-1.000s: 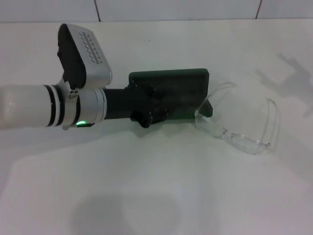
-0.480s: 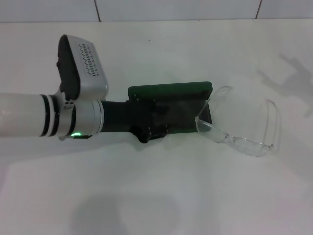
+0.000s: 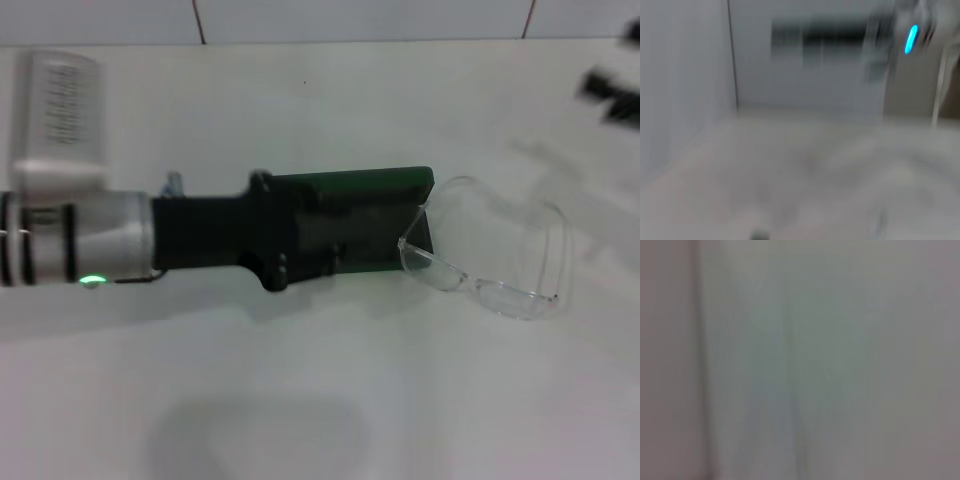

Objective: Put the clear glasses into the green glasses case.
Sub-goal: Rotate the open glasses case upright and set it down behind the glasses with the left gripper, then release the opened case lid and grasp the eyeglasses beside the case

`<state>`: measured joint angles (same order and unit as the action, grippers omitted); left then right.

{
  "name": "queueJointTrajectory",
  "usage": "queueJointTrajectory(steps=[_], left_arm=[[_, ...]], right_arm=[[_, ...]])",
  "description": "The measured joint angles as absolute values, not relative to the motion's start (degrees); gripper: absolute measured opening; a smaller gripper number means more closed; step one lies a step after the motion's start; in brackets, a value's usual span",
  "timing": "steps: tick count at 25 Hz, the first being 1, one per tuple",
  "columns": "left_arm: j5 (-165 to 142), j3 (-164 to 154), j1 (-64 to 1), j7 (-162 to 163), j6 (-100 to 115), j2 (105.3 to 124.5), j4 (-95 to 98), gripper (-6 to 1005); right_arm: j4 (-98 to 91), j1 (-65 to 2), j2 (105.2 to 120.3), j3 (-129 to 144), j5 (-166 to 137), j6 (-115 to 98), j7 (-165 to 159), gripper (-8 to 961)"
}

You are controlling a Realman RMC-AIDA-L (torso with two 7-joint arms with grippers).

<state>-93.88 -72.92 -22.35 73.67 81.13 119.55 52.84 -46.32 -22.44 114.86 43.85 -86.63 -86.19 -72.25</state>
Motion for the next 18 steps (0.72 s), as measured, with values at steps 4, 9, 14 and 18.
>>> queueJointTrajectory(steps=[4,9,14,18], left_arm=[[-83.43,-70.45,-20.04,66.52,83.74,119.6,50.58,441],[-74.12,-68.11,-20.04,59.13,80.79,119.63,41.45,441],[-71.1,-64.54,-20.61,55.57,80.7,119.64,35.84,440],[-71.09,-64.42,-20.41,55.31,80.76,119.64,35.45,440]], right_arm=[[-56.41,-25.1,114.82,52.97,-100.23,-86.06,-86.41,870],[-70.49,-29.18,115.15,63.36,-117.99,-87.74,-108.45,869],[-78.77,-34.35,115.33,70.43,-130.53,-93.35,-123.55,869],[-79.46,-37.57,115.39,76.96,-137.6,-94.8,-130.08,870]])
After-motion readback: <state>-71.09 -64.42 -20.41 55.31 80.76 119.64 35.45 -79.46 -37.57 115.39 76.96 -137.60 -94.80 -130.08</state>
